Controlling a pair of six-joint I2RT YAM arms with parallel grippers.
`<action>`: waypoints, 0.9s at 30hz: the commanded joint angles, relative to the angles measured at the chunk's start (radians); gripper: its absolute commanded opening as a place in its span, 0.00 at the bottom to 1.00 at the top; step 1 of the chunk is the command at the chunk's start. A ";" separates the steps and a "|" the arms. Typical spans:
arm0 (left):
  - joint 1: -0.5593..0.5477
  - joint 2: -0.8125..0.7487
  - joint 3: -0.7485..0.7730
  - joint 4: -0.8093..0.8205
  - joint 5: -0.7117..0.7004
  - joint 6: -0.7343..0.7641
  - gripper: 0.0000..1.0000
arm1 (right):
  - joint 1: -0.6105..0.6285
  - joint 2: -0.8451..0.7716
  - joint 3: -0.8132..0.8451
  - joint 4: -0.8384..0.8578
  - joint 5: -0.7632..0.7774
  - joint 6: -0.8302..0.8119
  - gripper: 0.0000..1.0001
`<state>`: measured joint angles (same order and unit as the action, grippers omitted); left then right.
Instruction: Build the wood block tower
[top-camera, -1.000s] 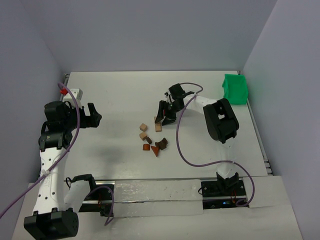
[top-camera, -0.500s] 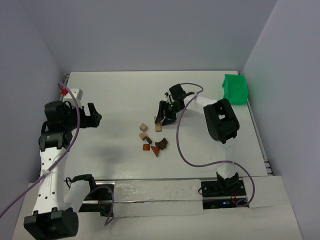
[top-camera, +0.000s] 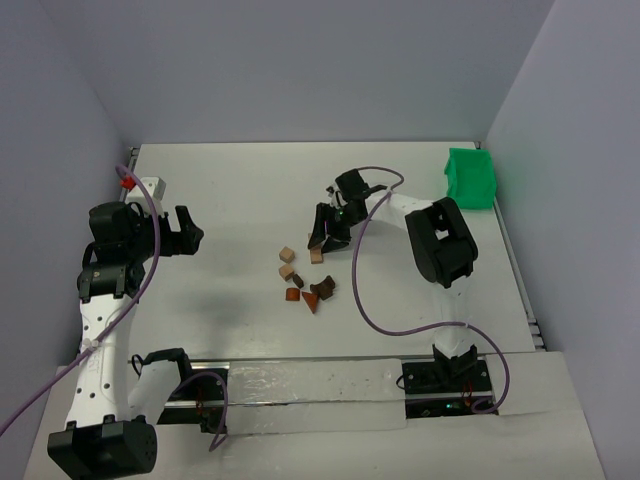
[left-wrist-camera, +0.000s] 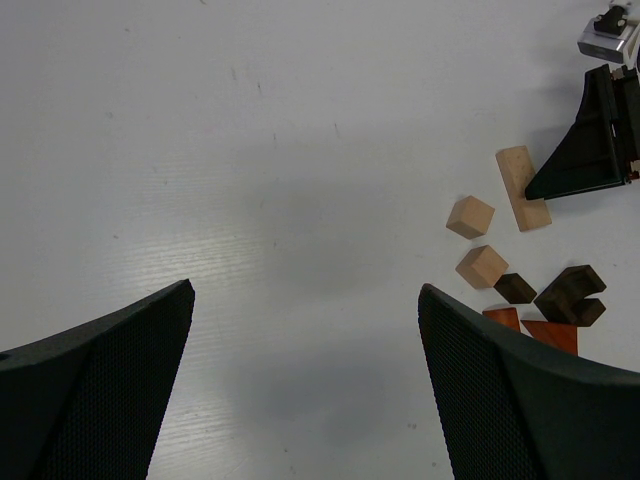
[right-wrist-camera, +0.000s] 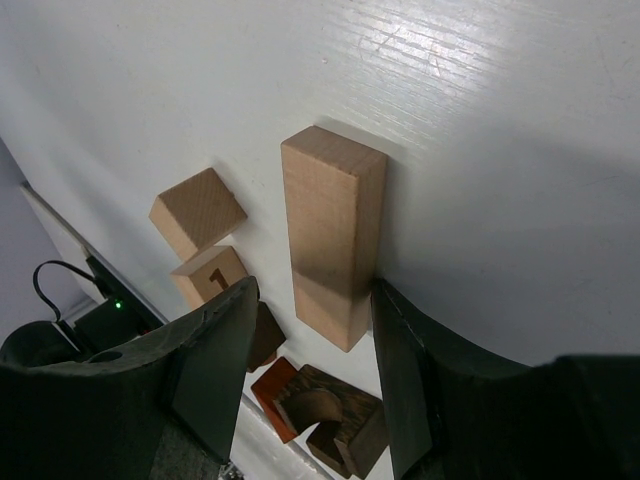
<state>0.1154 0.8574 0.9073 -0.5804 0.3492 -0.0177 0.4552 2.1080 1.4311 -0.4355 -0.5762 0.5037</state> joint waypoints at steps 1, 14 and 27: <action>0.009 -0.004 0.001 0.023 0.018 0.007 0.99 | 0.019 0.003 -0.051 -0.040 0.084 -0.039 0.58; 0.009 -0.004 0.001 0.024 0.017 0.007 0.99 | 0.031 -0.005 -0.061 -0.032 0.083 -0.040 0.58; 0.008 -0.008 0.001 0.024 0.015 0.007 0.99 | 0.043 -0.012 -0.053 -0.037 0.096 -0.051 0.57</action>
<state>0.1154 0.8570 0.9073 -0.5804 0.3492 -0.0177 0.4824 2.0960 1.4128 -0.4263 -0.5755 0.4989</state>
